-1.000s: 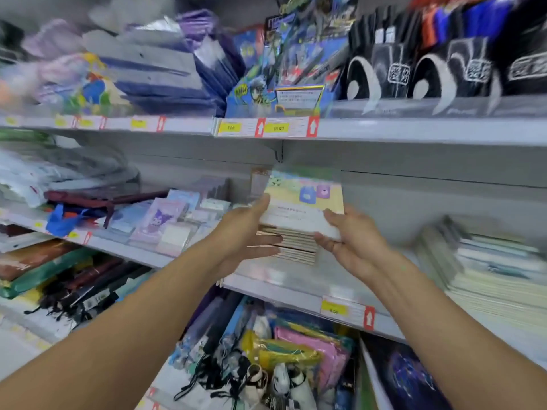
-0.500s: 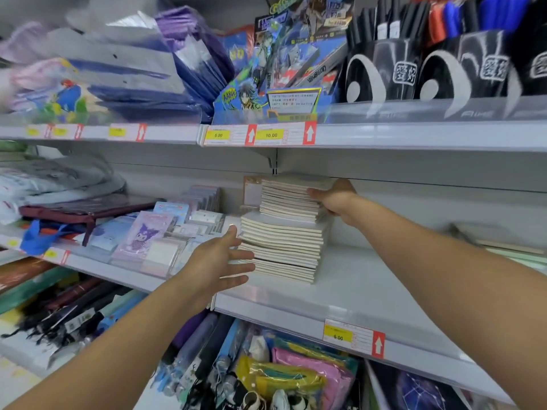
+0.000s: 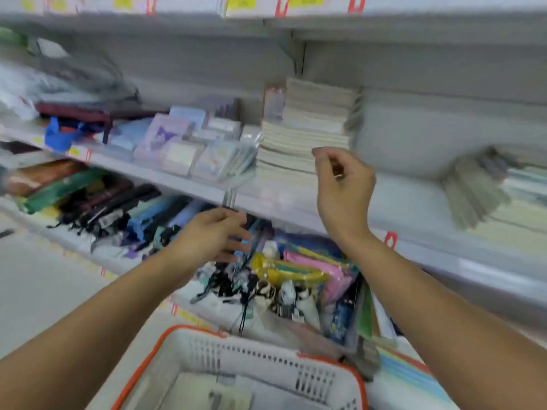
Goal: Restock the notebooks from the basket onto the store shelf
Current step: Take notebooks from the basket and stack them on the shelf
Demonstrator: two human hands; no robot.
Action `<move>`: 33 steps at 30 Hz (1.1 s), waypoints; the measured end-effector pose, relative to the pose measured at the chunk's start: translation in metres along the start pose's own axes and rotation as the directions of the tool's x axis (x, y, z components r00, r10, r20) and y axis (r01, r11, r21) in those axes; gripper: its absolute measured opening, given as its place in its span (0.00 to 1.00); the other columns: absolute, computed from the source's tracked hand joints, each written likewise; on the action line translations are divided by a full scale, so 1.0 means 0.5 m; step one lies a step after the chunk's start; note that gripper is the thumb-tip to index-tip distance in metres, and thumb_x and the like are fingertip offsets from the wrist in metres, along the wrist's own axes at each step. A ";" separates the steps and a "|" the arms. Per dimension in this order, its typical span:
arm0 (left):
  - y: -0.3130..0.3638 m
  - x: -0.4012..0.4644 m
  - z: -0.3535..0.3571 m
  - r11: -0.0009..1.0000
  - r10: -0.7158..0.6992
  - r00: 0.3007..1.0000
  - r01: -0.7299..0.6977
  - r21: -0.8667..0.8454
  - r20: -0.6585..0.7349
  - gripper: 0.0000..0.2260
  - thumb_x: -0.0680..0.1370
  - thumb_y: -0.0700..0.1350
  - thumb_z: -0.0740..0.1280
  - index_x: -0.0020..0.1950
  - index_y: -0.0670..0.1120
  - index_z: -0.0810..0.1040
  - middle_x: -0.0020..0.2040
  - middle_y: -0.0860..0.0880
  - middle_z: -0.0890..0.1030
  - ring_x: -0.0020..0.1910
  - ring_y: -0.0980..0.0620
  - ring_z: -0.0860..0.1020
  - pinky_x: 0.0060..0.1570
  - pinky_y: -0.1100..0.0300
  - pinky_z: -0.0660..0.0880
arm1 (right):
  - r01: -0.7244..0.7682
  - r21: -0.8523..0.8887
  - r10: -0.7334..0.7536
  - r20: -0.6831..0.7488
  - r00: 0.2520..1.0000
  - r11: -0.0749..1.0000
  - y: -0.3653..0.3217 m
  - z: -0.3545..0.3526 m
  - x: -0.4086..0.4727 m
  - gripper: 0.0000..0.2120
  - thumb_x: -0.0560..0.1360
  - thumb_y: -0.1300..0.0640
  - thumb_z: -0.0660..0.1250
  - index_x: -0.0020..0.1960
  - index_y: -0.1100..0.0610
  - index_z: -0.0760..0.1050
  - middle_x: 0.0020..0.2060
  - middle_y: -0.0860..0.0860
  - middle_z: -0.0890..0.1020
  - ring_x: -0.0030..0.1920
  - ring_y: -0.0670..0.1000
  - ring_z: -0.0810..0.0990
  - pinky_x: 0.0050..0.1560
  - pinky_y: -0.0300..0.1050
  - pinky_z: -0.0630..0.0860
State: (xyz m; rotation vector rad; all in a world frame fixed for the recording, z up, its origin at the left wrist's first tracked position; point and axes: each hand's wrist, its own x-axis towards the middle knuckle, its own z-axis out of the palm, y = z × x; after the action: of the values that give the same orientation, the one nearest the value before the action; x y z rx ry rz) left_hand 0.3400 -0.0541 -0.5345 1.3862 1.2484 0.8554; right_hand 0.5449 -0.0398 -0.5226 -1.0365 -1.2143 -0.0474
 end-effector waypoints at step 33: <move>-0.267 -0.142 -0.018 0.594 -0.496 0.793 0.012 0.804 0.354 0.26 0.68 0.66 0.70 0.57 0.48 0.80 0.51 0.52 0.83 0.50 0.49 0.82 0.56 0.52 0.77 | -0.689 -0.279 0.447 0.891 0.074 0.669 0.120 0.009 -0.418 0.17 0.67 0.58 0.78 0.53 0.64 0.82 0.48 0.60 0.85 0.47 0.59 0.83 0.53 0.56 0.79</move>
State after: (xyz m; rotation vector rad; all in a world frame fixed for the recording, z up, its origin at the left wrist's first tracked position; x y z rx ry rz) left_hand 0.2859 -0.1315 -0.6529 1.8568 1.3460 -0.4100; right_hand 0.4889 -0.1026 -0.7231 -1.3165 -1.6314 1.5586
